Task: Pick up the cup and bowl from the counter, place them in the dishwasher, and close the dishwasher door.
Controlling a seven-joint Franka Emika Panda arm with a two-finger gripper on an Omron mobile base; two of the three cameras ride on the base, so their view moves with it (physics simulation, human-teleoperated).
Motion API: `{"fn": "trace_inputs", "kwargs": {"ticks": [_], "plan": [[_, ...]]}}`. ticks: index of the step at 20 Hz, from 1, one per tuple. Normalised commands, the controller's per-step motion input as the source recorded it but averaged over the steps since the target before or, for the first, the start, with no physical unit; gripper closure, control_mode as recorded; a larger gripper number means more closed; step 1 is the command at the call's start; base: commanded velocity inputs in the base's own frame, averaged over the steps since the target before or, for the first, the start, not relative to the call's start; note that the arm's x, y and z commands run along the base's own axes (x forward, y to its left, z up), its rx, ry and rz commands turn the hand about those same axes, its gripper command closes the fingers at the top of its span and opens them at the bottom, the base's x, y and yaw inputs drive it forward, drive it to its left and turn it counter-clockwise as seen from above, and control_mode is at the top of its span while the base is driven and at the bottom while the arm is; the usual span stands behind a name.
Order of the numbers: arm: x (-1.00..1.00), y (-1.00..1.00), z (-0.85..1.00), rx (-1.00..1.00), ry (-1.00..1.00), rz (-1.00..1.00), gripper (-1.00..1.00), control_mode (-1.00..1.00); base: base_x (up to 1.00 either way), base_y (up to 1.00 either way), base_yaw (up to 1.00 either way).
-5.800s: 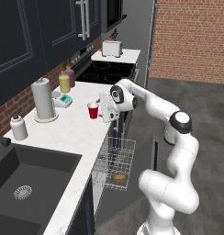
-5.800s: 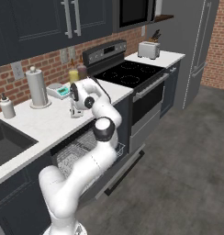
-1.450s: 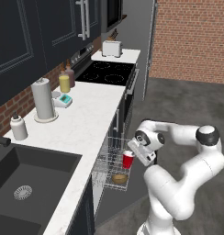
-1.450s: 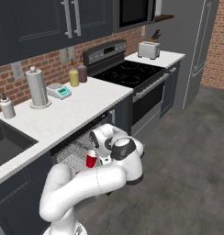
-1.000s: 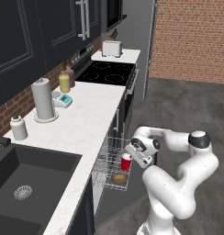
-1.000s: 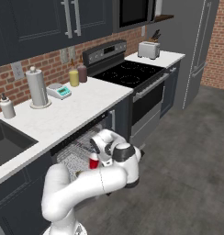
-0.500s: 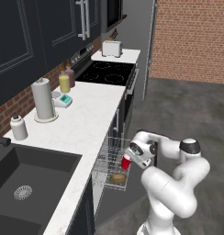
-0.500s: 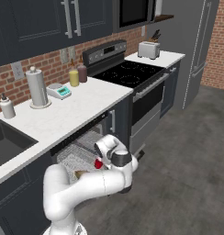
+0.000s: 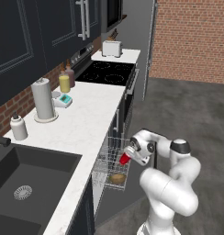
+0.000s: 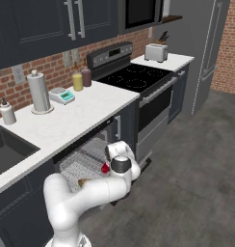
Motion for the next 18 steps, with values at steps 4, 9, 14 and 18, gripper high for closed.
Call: {"fn": "trace_inputs", "kwargs": {"ticks": [4,9,14,18], "plan": [[0.00,0.21,0.01,-0.16,0.00,0.01,1.00,-1.00,0.00,0.00,0.00],[0.00,0.37,-0.01,-0.22,0.00,0.04,-1.00,-1.00,0.00,0.00,0.00],[-0.02,0.70,-0.09,-0.30,0.00,0.07,-1.00,-1.00,0.00,0.00,0.00],[-0.11,0.61,-0.02,-0.26,0.00,0.09,-1.00,-1.00,0.00,0.00,0.00]]}}
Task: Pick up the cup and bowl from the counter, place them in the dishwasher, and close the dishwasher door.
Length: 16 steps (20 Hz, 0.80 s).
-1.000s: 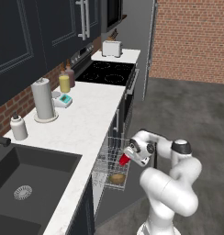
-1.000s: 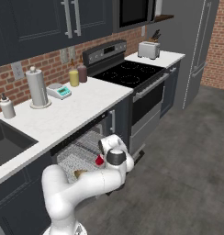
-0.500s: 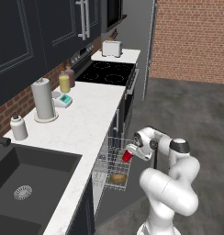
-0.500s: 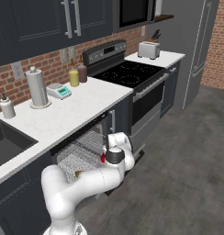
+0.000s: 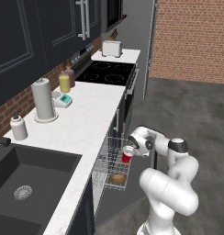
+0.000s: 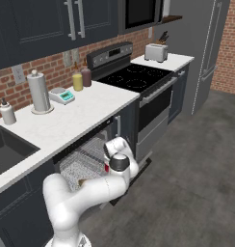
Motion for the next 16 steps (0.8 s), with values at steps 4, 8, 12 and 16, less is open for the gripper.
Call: {"fn": "trace_inputs", "kwargs": {"ticks": [4,8,12,16], "plan": [[-0.16,0.44,-0.03,-0.20,0.05,0.08,-1.00,-1.00,0.00,0.00,0.00],[-0.03,0.73,-0.01,-0.05,0.20,0.05,-1.00,-1.00,0.00,0.00,0.00],[0.00,0.62,0.16,0.00,0.21,0.06,-1.00,-1.00,0.00,0.00,0.00],[0.00,0.26,0.36,0.00,0.22,0.03,-1.00,-1.00,0.00,0.00,0.00]]}}
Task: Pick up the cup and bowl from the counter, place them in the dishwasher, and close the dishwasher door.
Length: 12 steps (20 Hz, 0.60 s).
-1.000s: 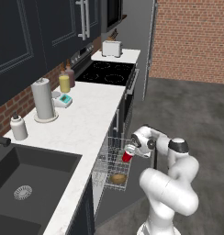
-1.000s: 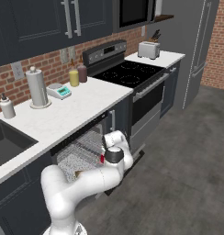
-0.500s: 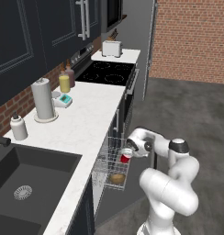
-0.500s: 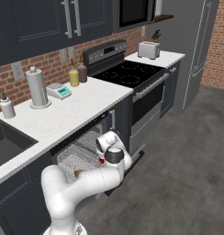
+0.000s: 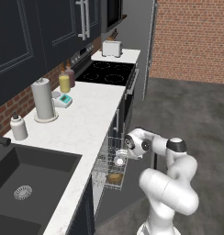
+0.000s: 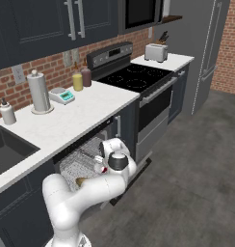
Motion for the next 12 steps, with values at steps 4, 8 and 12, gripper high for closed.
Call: {"fn": "trace_inputs", "kwargs": {"ticks": [4,8,12], "plan": [[0.29,0.30,0.02,0.00,0.39,0.00,-1.00,-1.00,0.00,0.00,0.00],[0.14,0.07,0.16,0.02,0.37,0.00,-1.00,-1.00,0.00,0.00,0.00],[0.00,0.00,0.47,0.03,0.36,0.00,-1.00,-1.00,0.00,0.00,0.00]]}}
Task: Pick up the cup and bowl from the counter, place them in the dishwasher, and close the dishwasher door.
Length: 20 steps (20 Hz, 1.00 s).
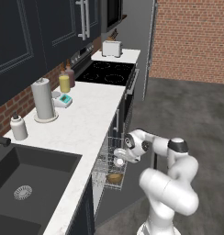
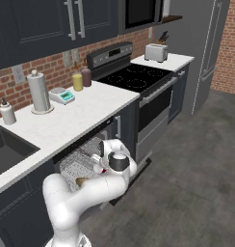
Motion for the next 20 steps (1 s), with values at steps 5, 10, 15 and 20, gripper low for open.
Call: {"fn": "trace_inputs", "kwargs": {"ticks": [5,10,15,20], "plan": [[0.00,-0.15,0.68,0.00,0.42,-0.05,-1.00,-1.00,0.00,0.00,0.00],[0.03,-0.25,0.56,0.00,0.52,-0.10,-1.00,-1.00,0.00,0.00,0.00],[0.38,-0.20,0.57,-0.03,0.60,-0.18,-1.00,-1.00,0.00,0.00,0.00],[0.57,-0.19,0.56,-0.06,0.59,-0.24,-1.00,-1.00,0.00,0.00,0.00]]}}
